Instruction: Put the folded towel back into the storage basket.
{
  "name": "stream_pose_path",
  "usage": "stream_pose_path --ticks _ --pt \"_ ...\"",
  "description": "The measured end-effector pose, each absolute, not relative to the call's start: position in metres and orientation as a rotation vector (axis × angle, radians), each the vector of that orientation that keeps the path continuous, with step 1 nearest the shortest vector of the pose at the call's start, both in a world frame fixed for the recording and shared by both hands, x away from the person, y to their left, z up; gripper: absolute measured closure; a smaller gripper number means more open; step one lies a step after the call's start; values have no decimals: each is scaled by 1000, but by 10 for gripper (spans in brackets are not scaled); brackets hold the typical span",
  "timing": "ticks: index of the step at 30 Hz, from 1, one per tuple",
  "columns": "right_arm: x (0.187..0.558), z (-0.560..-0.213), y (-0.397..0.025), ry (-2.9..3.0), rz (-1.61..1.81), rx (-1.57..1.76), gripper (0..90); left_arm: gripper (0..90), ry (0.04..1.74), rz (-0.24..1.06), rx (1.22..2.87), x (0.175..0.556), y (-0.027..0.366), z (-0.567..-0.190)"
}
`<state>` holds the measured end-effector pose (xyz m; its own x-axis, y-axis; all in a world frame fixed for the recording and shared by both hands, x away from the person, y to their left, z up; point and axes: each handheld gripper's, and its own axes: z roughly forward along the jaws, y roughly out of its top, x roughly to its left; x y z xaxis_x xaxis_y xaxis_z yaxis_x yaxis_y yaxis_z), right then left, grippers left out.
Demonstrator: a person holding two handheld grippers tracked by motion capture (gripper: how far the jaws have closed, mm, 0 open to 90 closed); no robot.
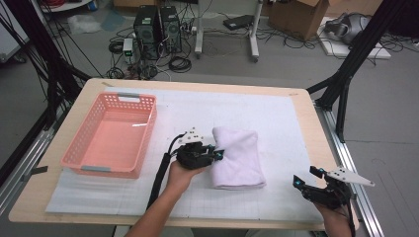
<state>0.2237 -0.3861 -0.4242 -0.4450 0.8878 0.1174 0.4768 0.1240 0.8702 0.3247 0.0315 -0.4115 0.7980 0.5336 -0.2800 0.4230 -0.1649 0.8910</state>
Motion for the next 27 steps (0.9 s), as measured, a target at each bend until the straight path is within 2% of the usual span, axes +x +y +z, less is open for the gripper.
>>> stream_pose_path --ticks 27 --pt "228 -425 -380 1980 1285 1306 206 743 559 266 1759 307 64 -357"
